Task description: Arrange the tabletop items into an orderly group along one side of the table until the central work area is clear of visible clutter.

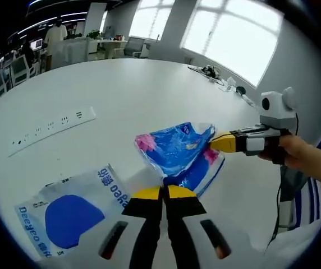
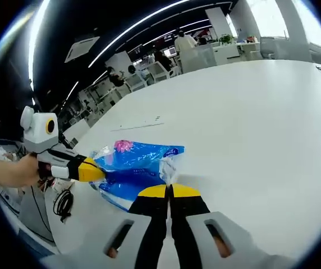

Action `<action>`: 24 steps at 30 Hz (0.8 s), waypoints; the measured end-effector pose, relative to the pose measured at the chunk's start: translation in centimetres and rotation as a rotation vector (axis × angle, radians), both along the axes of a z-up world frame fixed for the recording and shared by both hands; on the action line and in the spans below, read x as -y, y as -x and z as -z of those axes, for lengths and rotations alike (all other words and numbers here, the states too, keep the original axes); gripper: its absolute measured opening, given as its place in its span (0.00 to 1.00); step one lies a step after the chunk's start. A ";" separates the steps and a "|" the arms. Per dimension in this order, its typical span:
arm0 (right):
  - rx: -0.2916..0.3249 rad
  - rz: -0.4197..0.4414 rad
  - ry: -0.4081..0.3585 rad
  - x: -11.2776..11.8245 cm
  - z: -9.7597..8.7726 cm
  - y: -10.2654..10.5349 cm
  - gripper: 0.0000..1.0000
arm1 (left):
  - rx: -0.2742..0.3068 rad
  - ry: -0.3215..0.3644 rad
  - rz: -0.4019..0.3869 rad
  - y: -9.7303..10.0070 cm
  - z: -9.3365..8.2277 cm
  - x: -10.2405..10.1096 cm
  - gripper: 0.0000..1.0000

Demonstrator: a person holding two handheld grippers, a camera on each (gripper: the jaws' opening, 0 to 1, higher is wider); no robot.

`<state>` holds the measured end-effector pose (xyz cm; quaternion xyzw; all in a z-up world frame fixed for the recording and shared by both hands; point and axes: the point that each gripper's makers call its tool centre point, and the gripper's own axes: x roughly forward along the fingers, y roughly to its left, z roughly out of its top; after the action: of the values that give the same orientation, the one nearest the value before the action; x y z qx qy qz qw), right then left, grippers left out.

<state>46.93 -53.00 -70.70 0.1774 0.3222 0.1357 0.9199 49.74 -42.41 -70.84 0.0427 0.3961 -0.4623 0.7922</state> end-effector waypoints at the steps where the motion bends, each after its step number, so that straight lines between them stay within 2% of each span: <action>1: -0.007 -0.001 0.003 0.0 0.3 -0.2 0.00 | -0.005 -0.003 -0.005 -0.1 0.2 0.0 0.00; 4: -0.015 -0.010 0.015 0.0 0.9 -0.7 0.00 | -0.026 -0.017 -0.030 -0.4 1.1 0.0 0.00; 6: -0.027 -0.006 0.015 0.1 1.5 -0.9 0.00 | -0.068 -0.012 -0.067 -0.5 1.7 0.0 0.00; 14: -0.062 0.015 0.005 0.4 3.7 -1.6 0.00 | -0.095 -0.028 -0.112 -1.3 3.3 -0.1 0.00; 17: -0.087 0.025 -0.002 0.9 5.8 -2.6 0.00 | -0.100 -0.047 -0.115 -1.5 4.1 -0.2 0.00; 20: -0.079 0.049 -0.029 1.0 5.6 -3.1 0.00 | -0.092 -0.057 -0.118 -1.7 4.4 -0.3 0.00; 24: -0.074 0.047 -0.013 0.7 4.9 -2.8 0.00 | -0.076 -0.058 -0.124 -2.1 4.3 -0.3 0.01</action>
<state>49.70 -53.72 -75.62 0.1956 0.3509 0.1093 0.9092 51.79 -42.07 -75.18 0.0232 0.4411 -0.4020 0.8021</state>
